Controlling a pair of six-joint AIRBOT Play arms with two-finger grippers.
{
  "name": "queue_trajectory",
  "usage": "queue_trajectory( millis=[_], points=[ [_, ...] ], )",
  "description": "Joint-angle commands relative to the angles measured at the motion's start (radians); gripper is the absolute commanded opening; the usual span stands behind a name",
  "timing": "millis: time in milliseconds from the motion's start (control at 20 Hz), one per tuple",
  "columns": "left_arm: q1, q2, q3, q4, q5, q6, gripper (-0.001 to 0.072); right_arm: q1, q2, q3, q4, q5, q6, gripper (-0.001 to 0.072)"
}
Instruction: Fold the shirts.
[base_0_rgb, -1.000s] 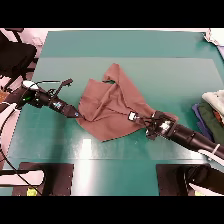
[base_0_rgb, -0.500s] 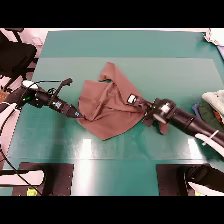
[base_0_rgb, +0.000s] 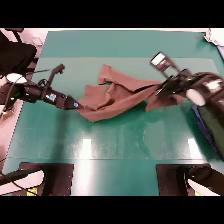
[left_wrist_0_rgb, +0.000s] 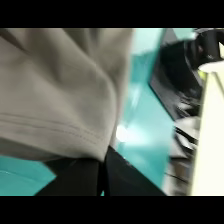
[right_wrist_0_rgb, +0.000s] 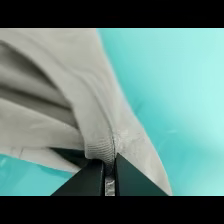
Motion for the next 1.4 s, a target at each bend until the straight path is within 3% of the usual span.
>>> queue_trajectory(
  millis=[0,250,550,850,1100,1350],
  points=[
    [0.0,0.097,0.089,0.072,0.103,-0.061,0.0019,-0.064,0.105,0.043,0.0,0.006,0.0,0.0018],
    [0.0,0.144,0.243,0.314,0.196,-0.197,0.0019,-0.183,0.212,0.045,0.077,0.057,-0.007,0.0018],
    [0.0,0.144,0.263,0.402,0.175,-0.252,0.002,-0.309,0.234,0.045,0.304,0.128,-0.07,0.0018],
    [0.0,0.143,0.263,0.533,0.206,-0.349,0.0019,-0.331,0.147,0.045,0.341,0.222,-0.087,0.0019],
    [-0.032,0.143,0.263,0.527,0.205,-0.344,0.0019,-0.332,0.043,0.045,0.533,0.26,-0.13,0.0019],
    [-0.032,0.143,0.263,0.55,0.195,-0.345,0.002,-0.331,-0.062,0.045,0.557,0.277,-0.129,0.0019]
  ],
)
